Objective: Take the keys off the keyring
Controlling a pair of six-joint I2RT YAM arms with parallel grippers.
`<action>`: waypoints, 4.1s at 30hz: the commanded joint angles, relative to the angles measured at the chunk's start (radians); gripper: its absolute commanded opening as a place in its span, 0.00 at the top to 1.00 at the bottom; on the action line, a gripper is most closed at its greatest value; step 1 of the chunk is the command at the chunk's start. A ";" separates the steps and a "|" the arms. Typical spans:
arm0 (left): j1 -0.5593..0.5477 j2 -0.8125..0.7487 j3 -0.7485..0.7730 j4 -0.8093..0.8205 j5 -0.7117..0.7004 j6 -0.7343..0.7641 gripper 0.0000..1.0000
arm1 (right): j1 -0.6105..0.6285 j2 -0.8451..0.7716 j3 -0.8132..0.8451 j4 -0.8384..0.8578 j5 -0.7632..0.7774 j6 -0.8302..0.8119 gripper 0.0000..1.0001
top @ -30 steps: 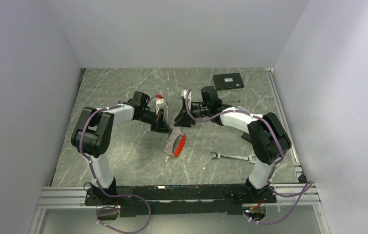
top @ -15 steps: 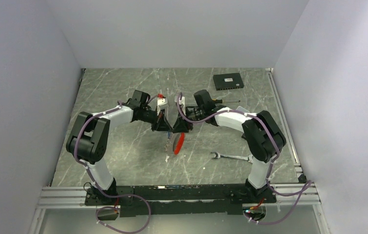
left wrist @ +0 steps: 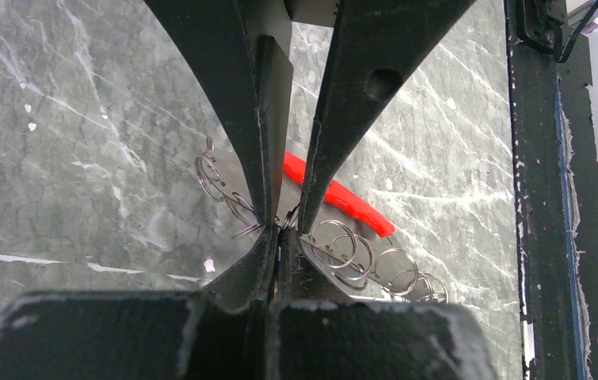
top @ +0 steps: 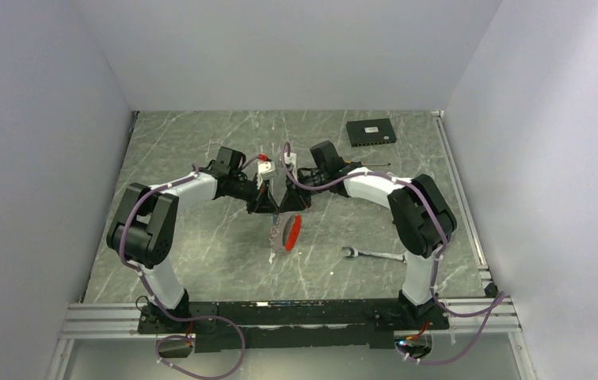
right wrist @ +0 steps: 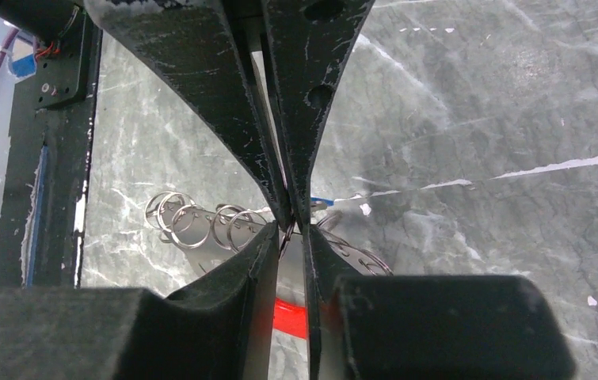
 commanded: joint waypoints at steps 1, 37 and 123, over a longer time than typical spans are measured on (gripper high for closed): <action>-0.011 -0.050 0.011 0.011 0.022 0.029 1.00 | 0.009 0.012 0.048 -0.061 0.010 -0.052 0.84; 0.060 0.018 0.021 0.017 0.104 -0.099 0.66 | 0.013 -0.146 -0.214 0.424 0.131 0.107 1.00; 0.078 -0.014 -0.247 0.830 0.206 -0.639 0.68 | -0.031 -0.019 -0.548 1.443 0.191 0.703 1.00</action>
